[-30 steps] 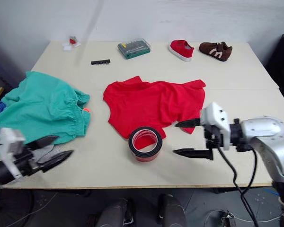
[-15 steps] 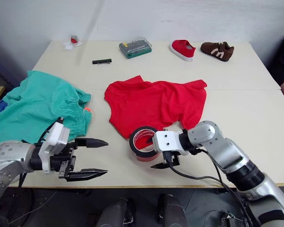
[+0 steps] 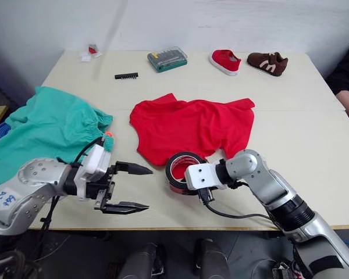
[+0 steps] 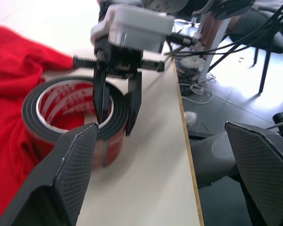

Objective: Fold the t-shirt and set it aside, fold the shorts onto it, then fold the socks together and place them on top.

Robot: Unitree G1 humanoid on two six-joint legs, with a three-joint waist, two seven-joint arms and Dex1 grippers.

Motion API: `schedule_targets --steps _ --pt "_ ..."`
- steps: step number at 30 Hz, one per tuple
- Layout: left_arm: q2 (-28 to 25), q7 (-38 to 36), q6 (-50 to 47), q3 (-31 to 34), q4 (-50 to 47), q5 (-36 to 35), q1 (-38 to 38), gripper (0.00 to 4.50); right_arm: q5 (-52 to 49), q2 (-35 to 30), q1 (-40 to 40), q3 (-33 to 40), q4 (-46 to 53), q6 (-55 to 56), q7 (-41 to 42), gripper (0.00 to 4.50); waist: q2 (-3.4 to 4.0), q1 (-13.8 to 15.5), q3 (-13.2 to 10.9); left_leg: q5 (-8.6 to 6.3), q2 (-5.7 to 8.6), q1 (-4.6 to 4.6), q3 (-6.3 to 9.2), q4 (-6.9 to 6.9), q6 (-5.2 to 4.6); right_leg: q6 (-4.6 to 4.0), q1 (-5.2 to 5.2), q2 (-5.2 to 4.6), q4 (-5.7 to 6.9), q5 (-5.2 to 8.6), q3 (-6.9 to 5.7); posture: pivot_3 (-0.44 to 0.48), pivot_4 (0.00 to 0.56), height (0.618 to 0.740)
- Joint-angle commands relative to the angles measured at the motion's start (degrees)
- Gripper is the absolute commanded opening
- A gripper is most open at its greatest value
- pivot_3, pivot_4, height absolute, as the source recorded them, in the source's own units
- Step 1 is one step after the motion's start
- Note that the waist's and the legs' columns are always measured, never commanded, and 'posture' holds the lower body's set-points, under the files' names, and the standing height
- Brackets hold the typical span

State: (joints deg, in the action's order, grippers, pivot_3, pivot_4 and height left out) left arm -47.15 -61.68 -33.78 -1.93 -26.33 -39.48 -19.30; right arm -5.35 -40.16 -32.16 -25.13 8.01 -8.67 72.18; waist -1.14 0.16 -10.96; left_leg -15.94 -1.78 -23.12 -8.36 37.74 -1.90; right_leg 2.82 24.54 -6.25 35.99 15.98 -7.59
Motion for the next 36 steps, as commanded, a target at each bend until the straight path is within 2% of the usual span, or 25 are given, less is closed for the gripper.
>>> schedule_targets --steps 1,5,7,10,13,14,18,21,25,30,33,34,36 --pt "3.4 -0.1 -2.7 -0.8 1.8 -3.5 -5.6 4.5 -10.3 -2.4 1.8 7.2 10.6 -8.0 1.8 1.04 0.03 0.1 0.0 -0.01 0.0 -0.04 0.01 0.02 -0.02 0.01 0.04 0.0 0.0 0.0 0.0 0.0 0.15 0.74" --pt "6.9 -1.5 -4.8 -2.8 3.6 -4.6 -10.5 4.5 -19.9 -6.0 3.9 15.6 19.3 -19.2 -0.3 1.04 0.07 -0.1 0.0 -0.07 -0.01 -0.13 0.01 0.18 -0.12 0.05 0.01 0.0 0.01 -0.02 0.0 0.0 0.15 0.74" --pt "9.1 -3.5 -4.1 -5.0 5.7 -3.7 -13.6 4.5 -26.7 -9.7 6.5 26.3 23.5 -26.7 -3.3 1.04 0.1 0.0 -0.1 -0.08 -0.02 -0.1 0.0 0.21 -0.14 0.07 -0.02 0.01 0.01 -0.03 0.01 0.0 0.15 0.74" --pt "11.4 -5.9 -2.6 -7.1 8.8 -2.0 -16.3 4.5 -31.7 -14.5 12.2 39.8 25.9 -33.7 -6.4 1.04 0.08 0.8 -0.1 -0.11 0.0 -0.11 0.02 0.26 -0.19 0.09 -0.04 0.01 -0.02 -0.04 -0.01 0.0 0.15 0.74" --pt "14.5 -8.5 -0.6 -9.0 12.5 -0.8 -19.6 4.5 -24.4 -17.8 27.8 60.5 23.4 -35.4 -5.6 1.04 0.06 2.0 -0.1 -0.14 0.01 -0.12 0.03 0.26 -0.25 0.1 -0.07 0.01 -0.07 -0.04 -0.02 0.0 0.15 0.74" --pt "15.5 -9.0 -0.2 -9.3 13.5 -0.6 -20.5 4.5 -21.3 -18.0 32.8 65.4 22.0 -34.3 -5.7 1.04 0.06 2.6 -0.1 -0.16 0.04 -0.14 0.11 0.26 -0.27 0.11 -0.12 0.01 -0.12 -0.04 -0.07 0.0 0.15 0.74" --pt "18.1 -10.0 1.3 -10.1 15.8 0.9 -22.0 4.5 -14.5 -15.6 43.6 75.1 12.7 -27.8 -8.8 1.04 0.08 2.7 -0.1 -0.22 0.12 -0.16 -0.08 0.32 -0.47 0.3 -0.14 0.01 -0.19 -0.12 0.07 0.0 0.15 0.74" --pt "19.3 -10.5 1.8 -10.3 16.8 1.8 -22.3 4.5 -9.0 -13.8 47.0 76.8 2.4 -20.7 -14.0 1.04 0.08 1.9 -0.1 -0.22 0.11 -0.07 -0.14 0.34 -0.49 0.37 -0.18 0.03 -0.18 -0.16 0.15 0.0 0.15 0.74" --pt "19.4 -11.2 3.3 -10.2 18.1 3.5 -21.9 4.5 -5.2 -11.8 47.7 73.6 -6.0 -14.6 -20.0 1.04 0.18 0.9 -0.1 -0.15 0.07 -0.03 -0.09 0.31 -0.39 0.31 -0.17 0.08 -0.08 -0.12 0.15 0.0 0.15 0.74" --pt "19.0 -11.5 3.8 -9.6 18.4 4.6 -21.0 4.5 -5.1 -11.3 41.9 69.2 -17.7 -12.3 -25.2 1.04 0.53 -0.3 -0.1 -0.09 0.03 0.04 -0.13 0.28 -0.27 0.29 -0.15 0.13 -0.02 -0.11 0.25 0.0 0.15 0.74" --pt "18.9 -11.4 3.8 -9.4 18.6 4.9 -21.0 4.5 -6.8 -11.0 38.8 67.7 -20.7 -13.1 -26.2 1.04 0.7 -0.3 -0.1 -0.07 0.02 0.06 -0.12 0.28 -0.25 0.29 -0.15 0.16 0.01 -0.11 0.29 0.0 0.15 0.74" --pt "18.9 -11.4 3.8 -9.3 18.8 5.0 -21.0 4.5 -7.3 -11.0 38.3 67.5 -20.9 -13.4 -26.4 1.75 0.75 -0.2 -0.1 -0.06 0.01 0.06 -0.11 0.28 -0.23 0.29 -0.15 0.21 0.01 -0.11 0.31 0.0 0.15 0.74" --pt "18.7 -11.7 4.1 -9.3 19.1 5.4 -20.9 4.5 -7.9 -11.0 38.3 66.9 -20.6 -13.8 -26.4 2.27 0.8 -0.2 -0.1 -0.05 0.01 0.06 -0.1 0.28 -0.21 0.3 -0.15 0.25 0.02 -0.1 0.36 0.0 0.15 0.74"
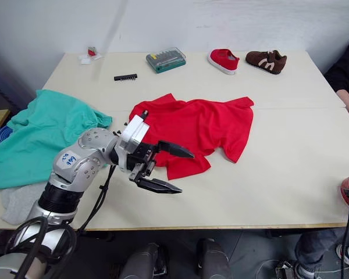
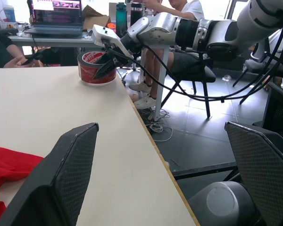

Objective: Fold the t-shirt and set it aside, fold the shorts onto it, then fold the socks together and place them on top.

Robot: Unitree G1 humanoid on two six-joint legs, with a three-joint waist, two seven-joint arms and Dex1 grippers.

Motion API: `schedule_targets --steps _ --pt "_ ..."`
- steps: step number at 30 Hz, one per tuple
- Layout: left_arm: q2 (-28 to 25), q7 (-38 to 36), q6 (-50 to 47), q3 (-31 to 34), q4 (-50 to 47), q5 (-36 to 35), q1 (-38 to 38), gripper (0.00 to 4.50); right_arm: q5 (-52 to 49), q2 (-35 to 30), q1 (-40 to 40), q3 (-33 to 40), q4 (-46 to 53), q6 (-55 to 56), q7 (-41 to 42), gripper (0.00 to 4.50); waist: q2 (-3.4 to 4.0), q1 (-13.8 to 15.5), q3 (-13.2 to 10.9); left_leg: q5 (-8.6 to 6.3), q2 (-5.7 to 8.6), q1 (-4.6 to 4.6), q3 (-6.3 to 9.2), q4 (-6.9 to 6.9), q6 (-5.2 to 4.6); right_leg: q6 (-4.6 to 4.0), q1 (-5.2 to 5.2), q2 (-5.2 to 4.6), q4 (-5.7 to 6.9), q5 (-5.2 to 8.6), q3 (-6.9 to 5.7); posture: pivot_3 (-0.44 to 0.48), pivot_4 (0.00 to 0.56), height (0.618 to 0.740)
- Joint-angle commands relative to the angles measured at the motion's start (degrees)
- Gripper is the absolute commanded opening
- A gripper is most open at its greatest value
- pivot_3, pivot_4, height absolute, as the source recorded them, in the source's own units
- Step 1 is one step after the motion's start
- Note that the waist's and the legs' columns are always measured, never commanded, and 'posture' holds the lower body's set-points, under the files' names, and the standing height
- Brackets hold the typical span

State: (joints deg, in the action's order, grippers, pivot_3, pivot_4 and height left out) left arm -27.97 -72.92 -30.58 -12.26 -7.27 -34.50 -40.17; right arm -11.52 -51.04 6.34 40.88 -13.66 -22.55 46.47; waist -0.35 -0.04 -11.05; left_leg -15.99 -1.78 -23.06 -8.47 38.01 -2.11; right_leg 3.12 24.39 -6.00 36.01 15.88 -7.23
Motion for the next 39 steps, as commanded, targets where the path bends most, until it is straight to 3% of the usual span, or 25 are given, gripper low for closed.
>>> schedule_targets --steps 1,6,11,17,22,27,31,37,39 --pt "-0.6 -0.6 1.5 0.8 0.4 1.1 0.1 4.5 -1.8 -0.2 0.3 0.7 1.6 0.1 -0.5 2.57 0.0 0.0 0.0 0.01 -0.02 0.0 0.01 0.0 0.02 0.0 0.0 0.05 -0.01 0.0 0.02 0.0 0.15 0.74" --pt "-0.3 -0.5 3.6 0.3 2.6 3.8 -0.5 4.5 -3.5 -0.3 3.9 3.0 7.8 -1.4 -0.5 4.35 0.0 0.2 0.0 0.01 -0.01 -0.02 0.02 0.01 0.02 0.03 -0.01 0.08 -0.03 0.0 0.06 0.0 0.15 0.74" --pt "-1.9 -2.1 8.6 -1.0 7.0 9.3 -0.5 4.5 -10.4 -1.3 7.9 11.7 22.5 -6.1 3.0 4.46 0.12 0.4 0.0 0.0 -0.02 -0.02 0.02 -0.01 0.02 0.04 0.02 0.08 -0.03 0.0 0.09 0.0 0.15 0.74" --pt "-3.9 -2.5 18.4 -3.9 13.7 18.7 0.4 4.5 -20.6 -4.1 8.7 12.1 38.7 -13.9 8.5 4.46 0.04 0.1 0.0 -0.09 -0.15 0.0 0.03 -0.01 0.01 0.03 0.0 0.2 -0.06 0.01 0.12 0.0 0.15 0.74" --pt "-2.1 0.6 24.1 -7.0 18.4 25.7 0.5 4.5 -19.4 -6.8 7.5 -0.3 46.3 -12.8 9.0 4.46 -0.08 0.4 0.0 -0.27 -0.15 -0.03 0.05 -0.01 -0.26 0.02 0.01 0.17 -0.12 0.01 0.11 0.0 0.15 0.74" --pt "-0.7 3.2 34.0 -10.9 25.4 33.9 0.5 4.5 -10.1 -3.6 -0.1 -18.6 43.8 -7.1 1.2 4.46 -0.17 0.9 0.0 -0.28 -0.06 -0.11 0.02 0.07 -0.3 0.03 0.08 0.04 -0.12 0.0 0.09 0.0 0.15 0.74" --pt "1.7 7.2 35.8 -10.4 30.7 36.2 -1.0 4.5 -1.1 -0.7 -5.8 -32.4 40.7 -3.5 -2.9 4.46 -0.17 1.5 0.0 -0.19 -0.02 -0.12 0.0 0.1 -0.17 0.03 0.09 -0.06 -0.09 0.0 0.0 0.0 0.15 0.74" --pt "2.9 9.1 38.4 -10.6 35.2 38.0 -2.6 4.5 5.8 3.2 -11.7 -41.1 32.9 -0.9 -6.6 4.46 -0.29 1.4 0.0 -0.2 0.14 -0.15 0.02 0.2 -0.55 0.18 -0.01 -0.36 -0.06 -0.1 -0.2 0.0 0.15 0.74" --pt "3.3 9.1 38.2 -10.5 35.9 37.9 -2.7 4.1 8.3 4.2 -13.7 -42.8 30.0 0.1 -8.0 4.5 -0.34 1.3 0.1 -0.19 0.13 -0.11 0.02 0.23 -0.56 0.17 -0.05 -0.36 -0.07 -0.15 -0.23 0.0 0.15 0.74"
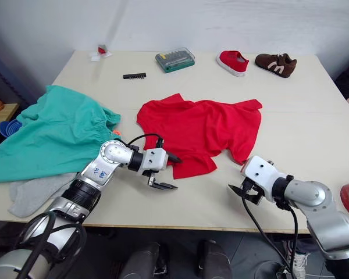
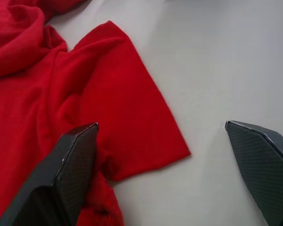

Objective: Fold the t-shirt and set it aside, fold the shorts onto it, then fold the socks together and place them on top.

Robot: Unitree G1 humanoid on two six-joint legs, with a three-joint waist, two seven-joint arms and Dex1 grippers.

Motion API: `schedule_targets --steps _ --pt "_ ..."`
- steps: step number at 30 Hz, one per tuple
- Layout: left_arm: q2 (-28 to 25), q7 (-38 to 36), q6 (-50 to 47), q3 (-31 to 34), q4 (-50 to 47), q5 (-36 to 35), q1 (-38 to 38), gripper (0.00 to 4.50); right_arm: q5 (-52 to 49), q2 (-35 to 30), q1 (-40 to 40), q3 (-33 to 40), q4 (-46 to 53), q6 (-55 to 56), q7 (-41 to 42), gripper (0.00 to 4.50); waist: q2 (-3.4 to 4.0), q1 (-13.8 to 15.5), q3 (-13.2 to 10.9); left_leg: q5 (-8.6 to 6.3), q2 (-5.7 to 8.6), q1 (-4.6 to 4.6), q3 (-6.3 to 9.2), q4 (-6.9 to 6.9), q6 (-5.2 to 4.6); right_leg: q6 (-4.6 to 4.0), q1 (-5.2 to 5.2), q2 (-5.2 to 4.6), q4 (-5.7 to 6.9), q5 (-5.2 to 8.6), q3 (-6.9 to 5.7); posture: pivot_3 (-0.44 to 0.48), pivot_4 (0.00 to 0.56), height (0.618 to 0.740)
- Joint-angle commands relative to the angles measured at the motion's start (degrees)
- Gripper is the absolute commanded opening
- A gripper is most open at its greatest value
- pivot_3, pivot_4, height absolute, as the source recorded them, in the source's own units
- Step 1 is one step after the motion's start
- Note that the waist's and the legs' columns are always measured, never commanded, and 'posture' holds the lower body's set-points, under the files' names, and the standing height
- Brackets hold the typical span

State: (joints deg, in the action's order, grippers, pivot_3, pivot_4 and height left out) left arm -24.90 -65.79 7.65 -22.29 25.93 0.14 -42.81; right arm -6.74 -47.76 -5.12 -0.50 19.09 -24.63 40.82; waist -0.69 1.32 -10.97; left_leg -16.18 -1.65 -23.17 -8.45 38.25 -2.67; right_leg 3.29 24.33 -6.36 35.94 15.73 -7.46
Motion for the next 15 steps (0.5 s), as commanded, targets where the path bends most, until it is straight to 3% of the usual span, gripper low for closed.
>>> schedule_targets --steps 1,6,13,14,15 --pt "0.3 1.8 0.2 -0.6 2.8 3.3 -0.1 3.87 4.1 1.1 -2.7 -1.7 -3.4 2.4 -2.4 4.31 0.01 -0.1 0.0 0.01 0.0 0.0 -0.01 0.0 -0.02 -0.01 0.0 -0.01 0.0 -0.02 0.0 0.0 0.15 0.74" --pt "0.7 1.0 0.4 -0.9 3.4 3.3 0.1 2.42 5.2 3.1 -6.0 -2.5 -7.9 3.1 -2.8 2.91 -0.05 0.0 0.0 0.05 -0.02 0.02 0.0 0.0 0.0 -0.02 -0.01 -0.01 0.03 -0.03 -0.02 0.0 0.15 0.74" --pt "0.1 -0.5 -0.7 -1.1 2.3 2.8 0.9 0.19 8.7 5.8 -9.5 -4.7 -16.7 5.0 -4.5 0.4 -0.12 0.0 0.1 0.08 -0.02 0.03 0.0 0.01 0.02 -0.02 -0.03 -0.01 0.04 -0.05 -0.03 0.0 0.15 0.74" --pt "-0.2 -0.8 -0.9 -1.0 1.9 2.6 1.0 0.0 8.7 6.1 -9.7 -4.5 -17.1 5.0 -4.7 0.06 -0.14 -0.1 0.1 0.07 -0.02 0.02 0.0 0.02 0.02 -0.02 -0.03 -0.02 0.03 -0.05 -0.03 0.0 0.15 0.74" --pt "-0.6 -1.7 -1.2 -1.0 1.3 2.3 1.4 0.0 8.8 6.3 -9.8 -4.4 -17.3 5.1 -4.7 0.02 -0.15 -0.1 0.1 0.07 -0.02 0.02 0.0 0.02 0.02 -0.01 -0.03 -0.02 0.03 -0.05 -0.03 0.0 0.15 0.74"
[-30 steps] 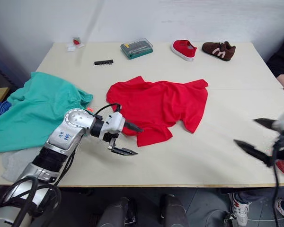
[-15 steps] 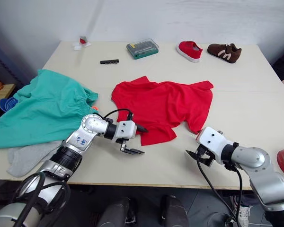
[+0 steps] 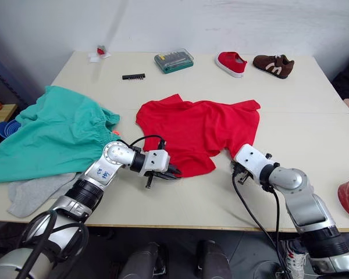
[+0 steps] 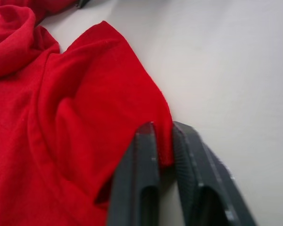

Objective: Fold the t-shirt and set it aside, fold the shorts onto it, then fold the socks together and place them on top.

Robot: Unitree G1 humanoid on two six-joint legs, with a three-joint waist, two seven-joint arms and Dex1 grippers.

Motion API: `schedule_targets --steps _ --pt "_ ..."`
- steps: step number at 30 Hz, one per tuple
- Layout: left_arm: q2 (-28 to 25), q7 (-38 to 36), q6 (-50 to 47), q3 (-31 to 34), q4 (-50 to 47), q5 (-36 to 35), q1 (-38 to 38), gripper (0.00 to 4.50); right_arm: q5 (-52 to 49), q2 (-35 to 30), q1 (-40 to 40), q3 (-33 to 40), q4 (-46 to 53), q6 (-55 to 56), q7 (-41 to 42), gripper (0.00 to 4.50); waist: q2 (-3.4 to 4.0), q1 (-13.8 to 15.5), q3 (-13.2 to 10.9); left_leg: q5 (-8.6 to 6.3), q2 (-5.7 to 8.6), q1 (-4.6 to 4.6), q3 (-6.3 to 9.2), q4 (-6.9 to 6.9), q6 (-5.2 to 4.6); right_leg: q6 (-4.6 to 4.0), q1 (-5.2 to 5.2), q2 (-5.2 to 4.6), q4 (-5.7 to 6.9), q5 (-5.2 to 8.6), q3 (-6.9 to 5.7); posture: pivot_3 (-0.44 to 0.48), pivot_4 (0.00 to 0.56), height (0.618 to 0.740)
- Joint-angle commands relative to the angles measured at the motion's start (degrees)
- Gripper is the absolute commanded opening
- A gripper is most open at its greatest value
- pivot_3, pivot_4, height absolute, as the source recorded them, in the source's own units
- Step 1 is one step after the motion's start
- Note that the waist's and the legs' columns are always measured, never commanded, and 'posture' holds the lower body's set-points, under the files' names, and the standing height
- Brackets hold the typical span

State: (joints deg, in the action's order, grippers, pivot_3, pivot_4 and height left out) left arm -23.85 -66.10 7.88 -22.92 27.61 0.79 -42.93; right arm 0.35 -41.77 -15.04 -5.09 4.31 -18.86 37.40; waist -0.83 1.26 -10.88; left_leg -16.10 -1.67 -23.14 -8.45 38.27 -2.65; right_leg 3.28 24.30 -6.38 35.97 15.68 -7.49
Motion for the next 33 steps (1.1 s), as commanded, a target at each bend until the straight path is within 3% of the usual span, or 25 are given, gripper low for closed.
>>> schedule_targets --steps 1,7,14,18,33 --pt "-2.0 -1.9 -1.7 -0.4 -0.8 1.4 1.7 0.0 1.8 0.3 0.0 0.2 -2.5 -0.5 -1.1 0.02 -0.03 -0.1 0.0 0.0 0.0 0.0 0.0 0.0 0.0 0.0 0.0 0.0 0.0 0.0 0.0 0.0 0.15 0.74" --pt "-6.1 -6.5 -4.5 0.8 -7.0 -1.1 5.0 0.0 0.7 -1.0 1.8 2.2 0.5 -0.3 0.2 0.02 -0.02 -0.5 0.0 0.04 -0.03 0.01 0.01 -0.09 0.13 -0.03 0.01 0.01 -0.01 0.02 -0.02 0.0 0.15 0.74" --pt "-13.2 -10.9 -12.7 4.4 -17.9 -6.3 9.6 0.0 -4.1 -4.9 10.8 7.2 13.3 -2.9 5.5 0.02 -0.02 -0.7 0.0 0.0 -0.05 -0.01 0.03 -0.14 0.18 -0.05 0.04 0.02 -0.04 0.08 -0.04 0.0 0.15 0.74" --pt "-22.0 -15.5 -21.2 10.2 -28.4 -13.5 16.6 0.0 -9.0 -9.3 20.6 14.7 20.9 -1.2 12.6 0.02 0.02 -1.3 0.0 -0.09 -0.06 -0.07 0.03 -0.27 0.15 -0.08 0.15 0.03 -0.03 0.18 -0.02 0.0 0.15 0.74" --pt "-36.0 -20.9 -34.5 22.7 -39.3 -27.8 31.5 0.0 -15.9 -17.1 33.8 23.9 21.5 11.9 31.0 0.02 0.02 -1.1 0.0 -0.22 -0.12 -0.03 0.06 -0.25 0.29 -0.12 0.14 0.09 -0.09 0.3 0.01 0.0 0.15 0.74"
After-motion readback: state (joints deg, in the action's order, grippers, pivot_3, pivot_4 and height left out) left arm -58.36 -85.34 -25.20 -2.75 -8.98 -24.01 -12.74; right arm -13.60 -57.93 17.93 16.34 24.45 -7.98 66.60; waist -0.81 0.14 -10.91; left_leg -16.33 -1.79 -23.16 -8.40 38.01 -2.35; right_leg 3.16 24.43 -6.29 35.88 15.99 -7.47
